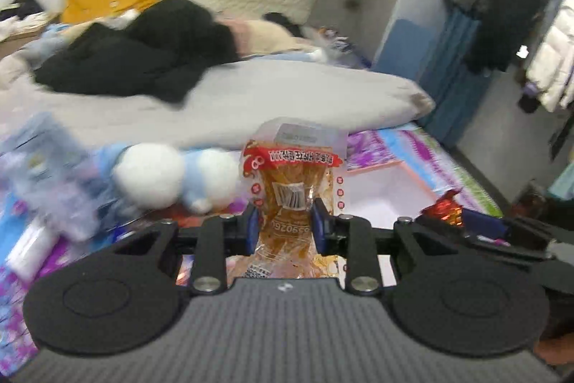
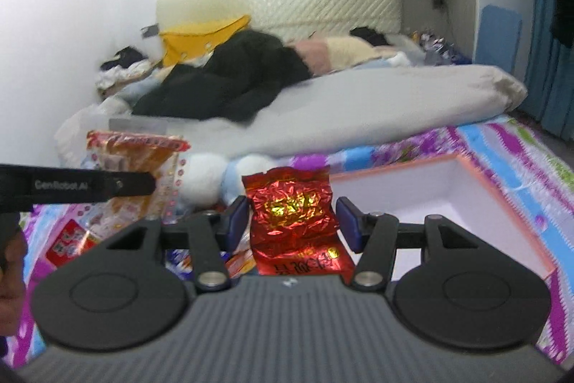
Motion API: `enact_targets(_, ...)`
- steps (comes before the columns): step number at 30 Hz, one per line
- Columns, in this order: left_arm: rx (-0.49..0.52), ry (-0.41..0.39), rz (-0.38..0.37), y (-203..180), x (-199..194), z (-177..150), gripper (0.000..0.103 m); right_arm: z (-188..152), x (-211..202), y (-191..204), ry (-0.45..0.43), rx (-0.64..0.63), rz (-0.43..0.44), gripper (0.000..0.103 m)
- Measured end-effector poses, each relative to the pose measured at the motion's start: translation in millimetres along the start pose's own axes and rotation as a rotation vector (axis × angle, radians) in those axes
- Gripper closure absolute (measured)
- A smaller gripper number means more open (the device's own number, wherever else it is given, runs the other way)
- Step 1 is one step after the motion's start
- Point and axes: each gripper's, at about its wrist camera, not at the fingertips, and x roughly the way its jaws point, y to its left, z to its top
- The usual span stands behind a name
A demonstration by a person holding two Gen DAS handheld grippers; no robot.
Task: Organize snacks
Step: 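Carry both snacks into the pink box and open both tools to release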
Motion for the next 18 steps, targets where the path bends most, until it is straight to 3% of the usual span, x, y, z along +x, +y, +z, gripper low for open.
enact_targets(7, 0.037, 0.093, -0.111, -60, 85, 11, 0.069, -7, 39, -64, 0.060, 0.053, -0.109, 0.046)
enact_targets(13, 0.096, 0.210, -0.140, -89, 159, -13, 0.069, -44, 83, -108, 0.183, 0.102, -0.163, 0.046)
enact_targets(18, 0.106, 0.290, -0.137, -89, 203, -36, 0.069, -72, 109, -128, 0.263, 0.132, -0.178, 0.046)
